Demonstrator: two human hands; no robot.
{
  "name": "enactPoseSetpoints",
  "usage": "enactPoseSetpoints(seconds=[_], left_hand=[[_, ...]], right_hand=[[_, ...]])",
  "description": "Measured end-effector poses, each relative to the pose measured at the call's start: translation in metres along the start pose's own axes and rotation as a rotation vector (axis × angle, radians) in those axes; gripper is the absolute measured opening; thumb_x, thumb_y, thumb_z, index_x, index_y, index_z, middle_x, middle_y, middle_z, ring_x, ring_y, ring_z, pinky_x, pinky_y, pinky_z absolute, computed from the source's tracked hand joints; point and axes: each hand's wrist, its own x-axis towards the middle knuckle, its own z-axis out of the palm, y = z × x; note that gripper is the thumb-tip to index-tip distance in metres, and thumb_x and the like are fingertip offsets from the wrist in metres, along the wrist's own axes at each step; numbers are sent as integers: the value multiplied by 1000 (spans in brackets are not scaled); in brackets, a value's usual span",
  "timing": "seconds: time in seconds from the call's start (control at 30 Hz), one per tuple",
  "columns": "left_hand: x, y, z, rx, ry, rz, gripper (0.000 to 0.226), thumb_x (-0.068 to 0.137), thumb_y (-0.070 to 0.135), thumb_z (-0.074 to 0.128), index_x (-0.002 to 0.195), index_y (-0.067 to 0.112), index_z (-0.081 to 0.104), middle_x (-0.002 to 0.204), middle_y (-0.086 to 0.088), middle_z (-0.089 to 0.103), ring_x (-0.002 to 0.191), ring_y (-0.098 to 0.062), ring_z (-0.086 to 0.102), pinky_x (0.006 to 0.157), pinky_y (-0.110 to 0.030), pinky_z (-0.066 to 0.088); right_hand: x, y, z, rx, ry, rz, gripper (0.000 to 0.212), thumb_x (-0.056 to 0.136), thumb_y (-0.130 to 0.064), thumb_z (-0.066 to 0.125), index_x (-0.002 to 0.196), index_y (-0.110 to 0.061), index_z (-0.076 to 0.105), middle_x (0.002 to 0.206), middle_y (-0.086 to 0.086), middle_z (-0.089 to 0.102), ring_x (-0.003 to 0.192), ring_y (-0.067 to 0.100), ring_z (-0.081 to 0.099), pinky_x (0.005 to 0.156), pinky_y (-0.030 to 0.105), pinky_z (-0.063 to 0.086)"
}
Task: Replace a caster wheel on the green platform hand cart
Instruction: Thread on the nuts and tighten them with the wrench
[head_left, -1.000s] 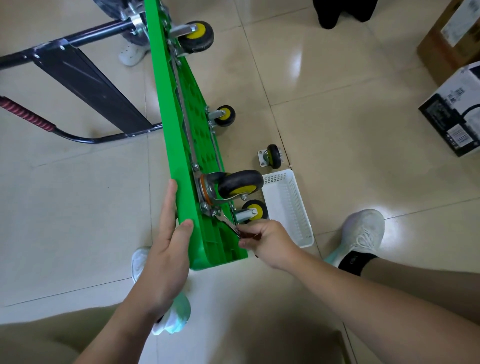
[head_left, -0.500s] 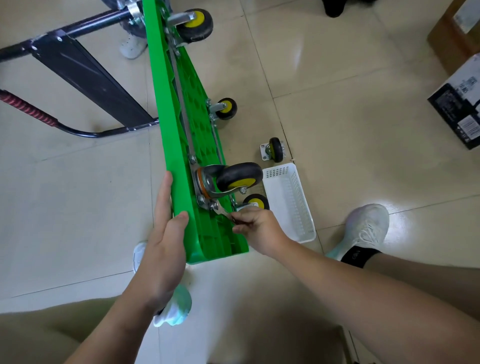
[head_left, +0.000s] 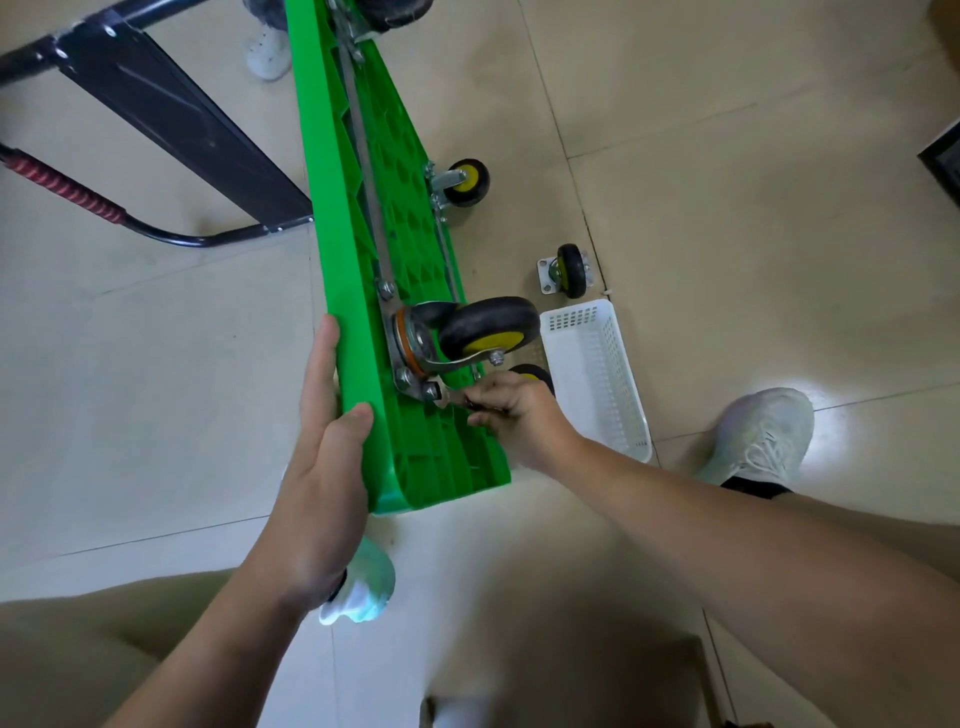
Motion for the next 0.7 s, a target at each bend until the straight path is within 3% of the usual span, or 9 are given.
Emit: enactPoseSetpoints(seconds=[0.17,0.4,0.53,0.7], left_hand=[[-3,2,8,16,23,30,59,94,39,48,133,79,28,157,33,34,146,-2,39,120,-48,35],[-2,-2,8,60,65,37,59,94,44,48,141,71,26,161,27,32,149,-3,34,121,-49,32],[-1,2,8,98,74,44,59,96,41,45,144,67,24,162,29,28,150,3,28,125,-46,27],[-2,5,8,136,77,25,57,100,36,45,141,69,22,158,38,27,146,11,27,125,-41,27]], right_hand=[[-5,-1,4,109,101,77,30,77,10,76,106,1,74,89,-16,59,84,23,64,87,42,57],[-16,-5,6,135,91,214,27,78,1,80,104,-5,78,83,-7,61,86,21,60,92,43,53],[-25,-9,11,135,112,228,24,80,1,78,103,-5,78,81,2,61,84,30,61,86,44,53],[-21,-12,5,88,41,217,22,79,1,78,100,-7,79,77,-12,53,79,20,54,85,38,51]])
